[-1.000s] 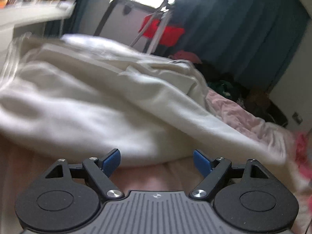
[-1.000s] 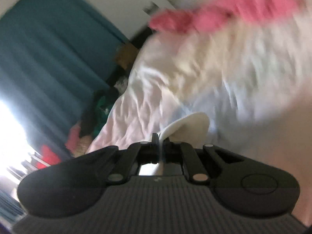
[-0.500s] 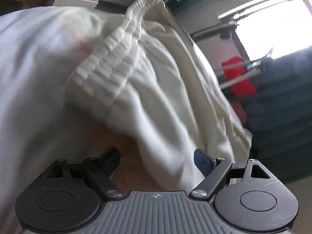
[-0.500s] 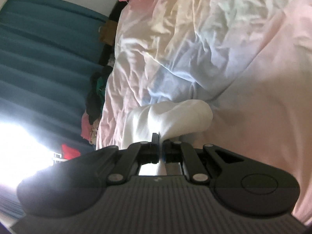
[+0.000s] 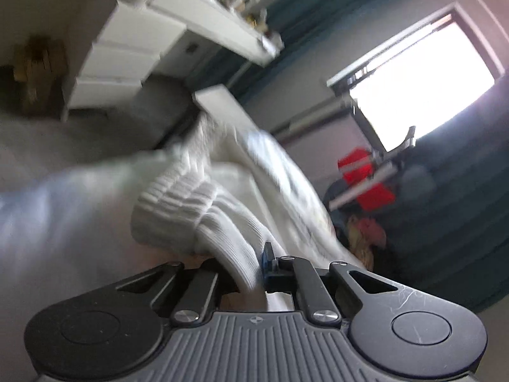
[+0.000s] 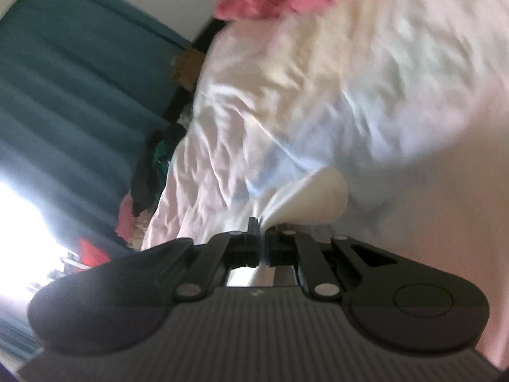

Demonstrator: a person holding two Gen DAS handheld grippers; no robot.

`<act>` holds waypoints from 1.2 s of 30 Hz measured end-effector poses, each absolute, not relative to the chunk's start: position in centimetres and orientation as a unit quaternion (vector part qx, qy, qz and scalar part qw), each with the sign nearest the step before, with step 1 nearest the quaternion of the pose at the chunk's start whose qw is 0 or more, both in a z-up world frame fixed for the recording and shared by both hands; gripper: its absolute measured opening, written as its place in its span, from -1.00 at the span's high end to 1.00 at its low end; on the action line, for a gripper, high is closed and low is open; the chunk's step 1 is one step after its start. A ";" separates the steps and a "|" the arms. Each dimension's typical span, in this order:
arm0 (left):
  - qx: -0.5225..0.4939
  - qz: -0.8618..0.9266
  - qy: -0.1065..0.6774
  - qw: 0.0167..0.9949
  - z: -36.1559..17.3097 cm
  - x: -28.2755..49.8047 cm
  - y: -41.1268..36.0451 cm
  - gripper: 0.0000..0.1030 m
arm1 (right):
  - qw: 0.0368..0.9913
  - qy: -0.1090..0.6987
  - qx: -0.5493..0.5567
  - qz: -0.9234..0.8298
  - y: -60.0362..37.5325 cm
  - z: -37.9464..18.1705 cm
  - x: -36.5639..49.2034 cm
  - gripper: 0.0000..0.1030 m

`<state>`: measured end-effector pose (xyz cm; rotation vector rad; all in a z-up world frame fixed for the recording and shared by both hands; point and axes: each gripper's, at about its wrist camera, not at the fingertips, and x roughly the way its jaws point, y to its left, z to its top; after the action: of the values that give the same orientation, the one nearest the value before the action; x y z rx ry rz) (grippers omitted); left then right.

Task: Fold clothes

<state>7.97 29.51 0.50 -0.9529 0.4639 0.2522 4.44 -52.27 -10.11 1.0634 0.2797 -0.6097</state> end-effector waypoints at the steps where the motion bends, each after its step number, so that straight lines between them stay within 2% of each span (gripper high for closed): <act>1: -0.467 0.120 0.218 0.849 1.3 7.6 30.7 0.90 | 0.823 0.127 0.477 -0.280 -52.4 -9.0 5.4 0.88; 6: -0.500 0.127 0.217 0.829 3.0 6.7 33.6 0.90 | 0.853 0.088 0.471 -0.206 -53.2 -1.3 9.6 0.89; 9: -0.512 0.109 0.213 0.825 2.4 5.7 34.4 0.90 | 0.891 0.012 0.416 -0.184 -52.8 2.8 8.4 0.89; 11: -0.513 0.097 0.218 0.825 1.4 4.3 35.0 0.90 | 0.902 -0.012 0.390 -0.182 -53.1 3.1 6.4 0.89; 13: -0.512 0.087 0.228 0.824 -0.1 2.7 35.4 0.90 | 0.904 -0.002 0.381 -0.194 -53.8 1.3 3.9 0.89; 20: -0.494 0.088 0.310 0.808 -6.3 -1.4 37.0 0.90 | 0.848 0.171 0.417 -0.279 -56.9 -11.7 -4.3 0.89; 24: -0.461 0.097 0.334 0.817 -7.5 -1.7 37.0 0.86 | 0.817 0.228 0.442 -0.290 -57.0 -15.1 -5.4 0.89; 28: -0.388 0.100 0.357 0.844 -5.7 -1.6 35.7 0.59 | 0.818 0.254 0.423 -0.295 -56.4 -14.2 -5.1 0.84; 29: -0.365 0.103 0.361 0.852 -5.1 -1.5 35.3 0.41 | 0.819 0.253 0.421 -0.297 -56.3 -13.6 -5.1 0.81; 30: -0.336 0.109 0.365 0.862 -4.4 -1.8 34.7 0.27 | 0.820 0.252 0.415 -0.303 -56.0 -13.0 -5.3 0.73; 31: -0.307 0.115 0.369 0.870 -3.7 -2.0 34.2 -0.03 | 0.821 0.250 0.409 -0.310 -55.7 -12.4 -5.4 0.65; 32: -0.280 0.122 0.370 0.877 -3.0 -2.5 33.6 -0.26 | 0.827 0.244 0.395 -0.318 -55.4 -11.6 -5.7 0.44; 33: -0.258 0.127 0.367 0.885 -2.3 -3.1 33.0 -0.34 | 0.835 0.237 0.377 -0.323 -55.0 -10.7 -5.6 0.05; 34: -0.237 0.133 0.359 0.893 -1.6 -3.4 32.4 -0.46 | 0.847 0.225 0.357 -0.322 -54.7 -10.0 -5.7 -0.21; 35: -0.218 0.138 0.351 0.900 -1.0 -3.8 31.7 -0.53 | 0.859 0.213 0.338 -0.321 -54.3 -9.3 -5.7 -0.63; 36: -0.202 0.139 0.345 0.906 -0.3 -4.2 30.9 -0.55 | 0.870 0.202 0.319 -0.318 -54.0 -8.6 -5.8 -0.69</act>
<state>-4.20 30.94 -0.33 -0.4178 0.7115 0.2880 -5.76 -54.04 -8.60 0.6664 0.4219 -0.6660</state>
